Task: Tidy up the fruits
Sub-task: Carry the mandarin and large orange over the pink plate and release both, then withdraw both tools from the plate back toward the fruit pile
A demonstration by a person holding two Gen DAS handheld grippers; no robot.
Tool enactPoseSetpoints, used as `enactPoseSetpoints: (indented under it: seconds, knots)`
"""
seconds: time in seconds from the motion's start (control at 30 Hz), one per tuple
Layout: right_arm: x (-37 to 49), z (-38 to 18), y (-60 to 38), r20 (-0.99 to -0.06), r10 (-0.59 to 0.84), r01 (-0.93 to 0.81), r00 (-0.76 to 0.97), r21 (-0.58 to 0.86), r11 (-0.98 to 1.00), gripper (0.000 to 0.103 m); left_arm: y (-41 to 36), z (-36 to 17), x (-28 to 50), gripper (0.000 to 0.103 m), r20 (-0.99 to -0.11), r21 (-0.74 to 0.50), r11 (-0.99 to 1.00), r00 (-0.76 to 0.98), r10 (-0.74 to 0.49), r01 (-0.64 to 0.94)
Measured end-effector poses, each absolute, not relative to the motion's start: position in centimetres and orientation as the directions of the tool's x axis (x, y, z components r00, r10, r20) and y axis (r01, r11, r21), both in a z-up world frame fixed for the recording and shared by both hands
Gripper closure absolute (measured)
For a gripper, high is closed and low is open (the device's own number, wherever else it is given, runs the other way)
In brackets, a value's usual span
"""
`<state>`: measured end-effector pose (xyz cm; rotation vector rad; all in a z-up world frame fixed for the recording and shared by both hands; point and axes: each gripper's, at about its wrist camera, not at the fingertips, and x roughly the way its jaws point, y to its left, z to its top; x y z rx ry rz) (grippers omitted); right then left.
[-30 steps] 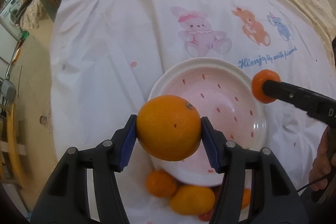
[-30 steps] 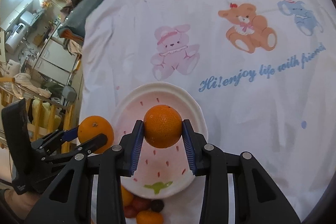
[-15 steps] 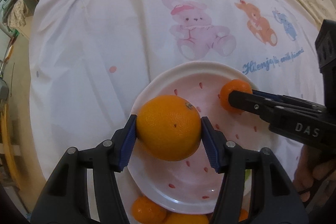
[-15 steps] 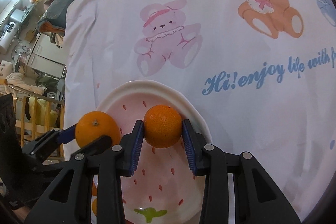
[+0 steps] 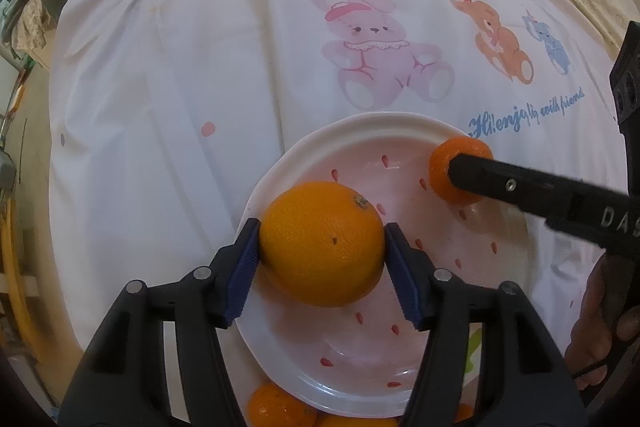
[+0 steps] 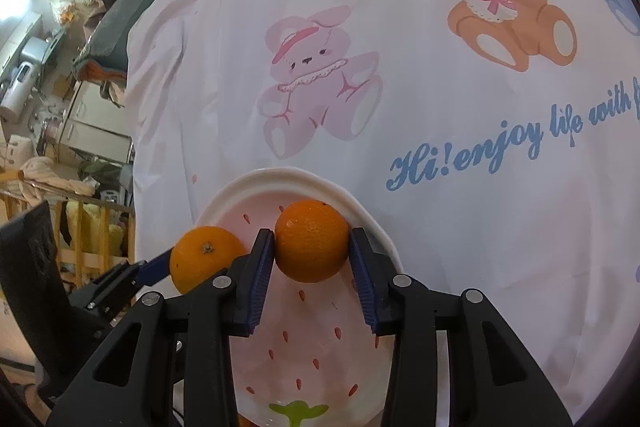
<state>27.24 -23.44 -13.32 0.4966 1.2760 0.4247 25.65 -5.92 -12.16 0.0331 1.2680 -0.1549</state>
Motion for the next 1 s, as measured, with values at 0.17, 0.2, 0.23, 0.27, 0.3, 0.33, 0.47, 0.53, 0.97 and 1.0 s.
enactPoseSetpoints:
  seconds: [0.17, 0.2, 0.23, 0.27, 0.3, 0.33, 0.47, 0.53, 0.97, 1.0]
  knots:
    - [27.1, -12.2, -24.0, -0.768, 0.58, -0.035, 0.272, 0.594, 0.803, 0.041, -6.0, -12.2, 25.6, 0.031, -0.956, -0.052, 0.988, 0.278, -0.092, 0.147]
    - [27.1, -11.9, -24.2, -0.765, 0.58, -0.037, 0.279, 0.595, 0.803, 0.04, -5.9, -12.0, 25.5, 0.021, -0.954, -0.06, 0.988, 0.283, -0.099, 0.143]
    - [27.1, -11.8, -24.3, -0.763, 0.581, -0.034, 0.284, 0.598, 0.801, 0.039, -5.8, -11.9, 25.5, 0.012, -0.954, -0.064, 0.988, 0.283, -0.102, 0.142]
    - [27.1, -11.6, -24.5, -0.761, 0.581, -0.03, 0.29, 0.6, 0.8, 0.038, -5.8, -11.9, 25.5, 0.01, -0.954, -0.074, 0.987, 0.278, -0.113, 0.145]
    - [27.2, -11.4, -24.5, -0.763, 0.575, -0.029, 0.293, 0.595, 0.803, 0.037, -5.8, -11.7, 25.5, 0.01, -0.952, -0.09, 0.985, 0.277, -0.128, 0.148]
    - [27.2, -11.1, -24.6, -0.765, 0.572, -0.033, 0.297, 0.591, 0.806, 0.033, -5.8, -11.6, 25.4, 0.01, -0.952, -0.088, 0.985, 0.28, -0.127, 0.145]
    - [26.9, -10.0, -24.5, -0.772, 0.548, -0.056, 0.323, 0.562, 0.825, 0.014, -5.9, -11.0, 25.0, 0.01, -0.948, -0.079, 0.987, 0.294, -0.118, 0.143]
    - [26.6, -9.5, -24.6, -0.776, 0.534, -0.066, 0.335, 0.546, 0.835, 0.013, -5.9, -10.5, 24.7, 0.01, -0.944, -0.078, 0.987, 0.307, -0.119, 0.143]
    - [22.4, -5.8, -25.1, -0.789, 0.46, -0.094, 0.408, 0.465, 0.88, 0.013, -4.5, -6.7, 21.5, 0.01, -0.917, -0.077, 0.993, 0.385, -0.107, 0.092]
    - [21.9, -5.5, -25.2, -0.786, 0.458, -0.091, 0.416, 0.465, 0.881, 0.013, -4.1, -6.4, 21.0, 0.01, -0.914, -0.078, 0.994, 0.393, -0.104, 0.081]
